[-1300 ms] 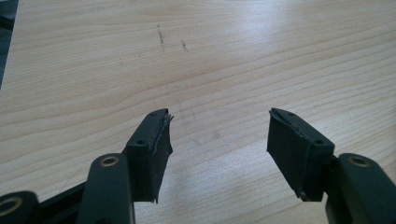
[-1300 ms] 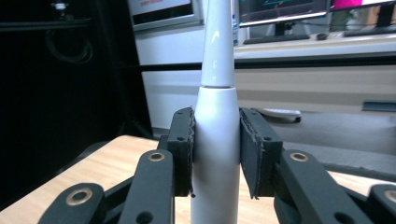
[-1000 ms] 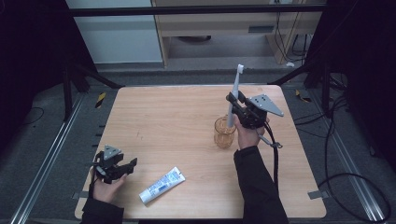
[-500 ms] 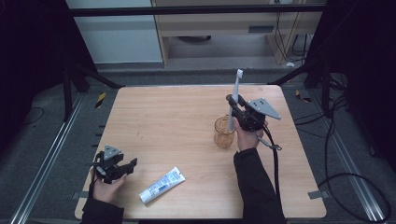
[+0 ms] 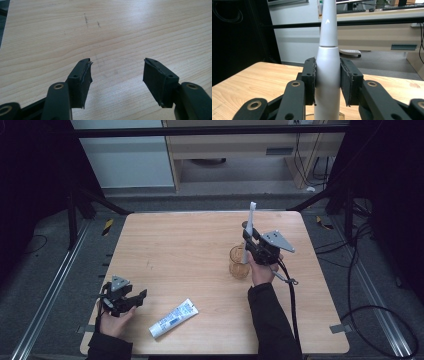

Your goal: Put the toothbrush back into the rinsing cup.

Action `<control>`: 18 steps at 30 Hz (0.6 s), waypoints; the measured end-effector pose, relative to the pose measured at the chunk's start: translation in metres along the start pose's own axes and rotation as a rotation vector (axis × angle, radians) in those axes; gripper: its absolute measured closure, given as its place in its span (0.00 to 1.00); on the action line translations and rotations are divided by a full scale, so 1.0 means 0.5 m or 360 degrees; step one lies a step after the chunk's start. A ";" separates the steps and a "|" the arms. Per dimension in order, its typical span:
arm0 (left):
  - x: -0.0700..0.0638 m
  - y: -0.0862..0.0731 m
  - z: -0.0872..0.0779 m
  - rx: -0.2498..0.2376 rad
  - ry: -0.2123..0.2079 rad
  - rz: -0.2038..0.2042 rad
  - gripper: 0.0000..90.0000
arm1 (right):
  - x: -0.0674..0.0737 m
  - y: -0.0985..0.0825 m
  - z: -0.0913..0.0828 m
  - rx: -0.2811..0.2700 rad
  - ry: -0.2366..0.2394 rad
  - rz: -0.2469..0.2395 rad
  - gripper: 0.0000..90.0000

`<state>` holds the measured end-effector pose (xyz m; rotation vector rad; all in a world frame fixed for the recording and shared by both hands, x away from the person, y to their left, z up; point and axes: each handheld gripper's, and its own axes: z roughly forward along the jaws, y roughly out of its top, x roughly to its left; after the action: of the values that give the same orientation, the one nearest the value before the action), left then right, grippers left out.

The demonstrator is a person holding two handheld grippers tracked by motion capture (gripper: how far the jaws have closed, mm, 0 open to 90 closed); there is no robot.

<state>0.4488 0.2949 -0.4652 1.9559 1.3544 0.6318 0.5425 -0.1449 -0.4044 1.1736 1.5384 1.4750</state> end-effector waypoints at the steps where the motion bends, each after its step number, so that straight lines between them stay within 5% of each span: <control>1: 0.000 0.000 0.000 0.0000 0.0000 0.0000 0.43 | 0.000 -0.001 0.001 0.0011 -0.0005 -0.0007 0.75; 18: -0.001 0.000 0.000 0.0001 -0.0001 0.0004 0.43 | -0.003 -0.030 -0.002 0.0058 -0.0016 0.0008 0.75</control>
<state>0.4487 0.2943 -0.4650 1.9585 1.3525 0.6321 0.5399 -0.1456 -0.4194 1.2050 1.5627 1.4476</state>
